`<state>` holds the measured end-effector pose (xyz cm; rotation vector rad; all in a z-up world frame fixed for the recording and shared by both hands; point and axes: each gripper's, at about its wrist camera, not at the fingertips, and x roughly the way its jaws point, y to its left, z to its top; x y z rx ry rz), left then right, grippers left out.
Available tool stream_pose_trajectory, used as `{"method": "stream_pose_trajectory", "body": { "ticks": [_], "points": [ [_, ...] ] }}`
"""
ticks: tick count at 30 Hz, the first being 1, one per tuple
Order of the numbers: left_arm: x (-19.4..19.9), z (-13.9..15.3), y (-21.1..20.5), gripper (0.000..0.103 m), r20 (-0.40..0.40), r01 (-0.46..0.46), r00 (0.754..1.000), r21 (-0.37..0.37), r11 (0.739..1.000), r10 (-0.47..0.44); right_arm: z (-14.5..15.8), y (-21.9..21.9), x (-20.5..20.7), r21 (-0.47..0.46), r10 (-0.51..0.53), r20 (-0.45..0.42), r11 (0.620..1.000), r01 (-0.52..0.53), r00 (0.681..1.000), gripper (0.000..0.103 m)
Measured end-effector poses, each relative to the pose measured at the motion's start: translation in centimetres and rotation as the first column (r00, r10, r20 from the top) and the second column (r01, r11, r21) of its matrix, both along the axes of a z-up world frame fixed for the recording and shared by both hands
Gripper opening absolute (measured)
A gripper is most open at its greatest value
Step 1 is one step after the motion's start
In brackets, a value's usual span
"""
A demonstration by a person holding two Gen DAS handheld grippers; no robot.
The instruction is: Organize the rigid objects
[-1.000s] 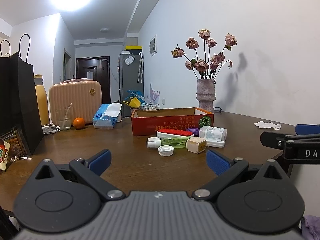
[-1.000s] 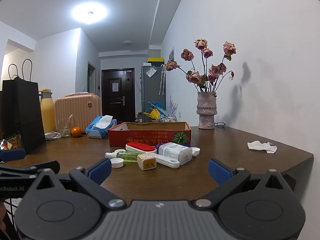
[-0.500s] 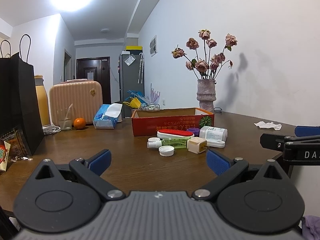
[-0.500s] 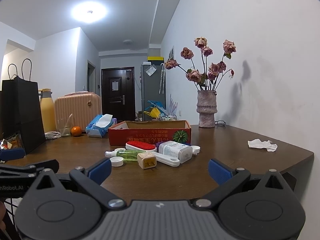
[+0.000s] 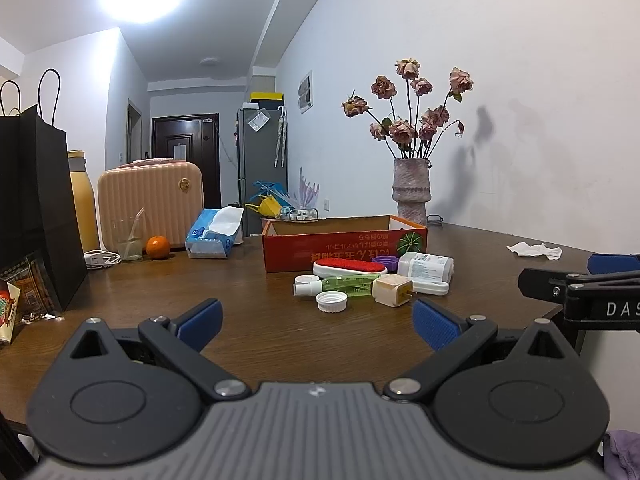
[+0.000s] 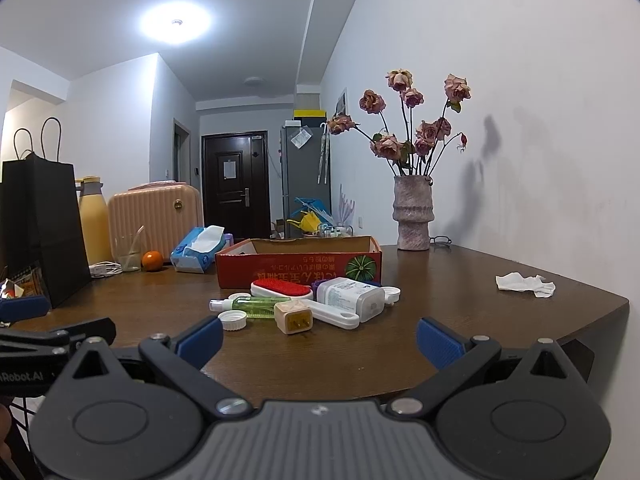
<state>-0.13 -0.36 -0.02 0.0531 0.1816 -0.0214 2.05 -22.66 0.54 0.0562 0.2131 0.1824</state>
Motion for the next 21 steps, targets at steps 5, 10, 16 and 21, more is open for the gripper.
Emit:
{"method": "stream_pose_trajectory", "body": {
  "ticks": [5, 10, 16, 21],
  "points": [
    [-0.05, -0.02, -0.02, 0.103, -0.003, 0.001, 1.000, -0.002, 1.000, -0.001, -0.08, -0.07, 0.09, 0.002, -0.001, -0.003, 1.000, 0.001, 1.000, 0.103],
    [-0.08, -0.09, -0.06, 0.103, -0.004, 0.000, 1.000, -0.002, 1.000, 0.000, -0.19, -0.14, 0.17, 0.005, -0.002, -0.010, 1.000, 0.002, 1.000, 0.103],
    [-0.11, -0.11, -0.09, 0.103, -0.006, 0.001, 1.000, -0.003, 1.000, -0.001, -0.17, -0.15, 0.25, 0.006, -0.003, -0.009, 1.000, 0.003, 1.000, 0.103],
    [-0.08, -0.15, -0.06, 0.103, -0.007, 0.001, 1.000, -0.002, 1.000, -0.001, -0.23, -0.03, 0.23, 0.007, -0.005, -0.012, 1.000, 0.006, 1.000, 0.103]
  ]
}}
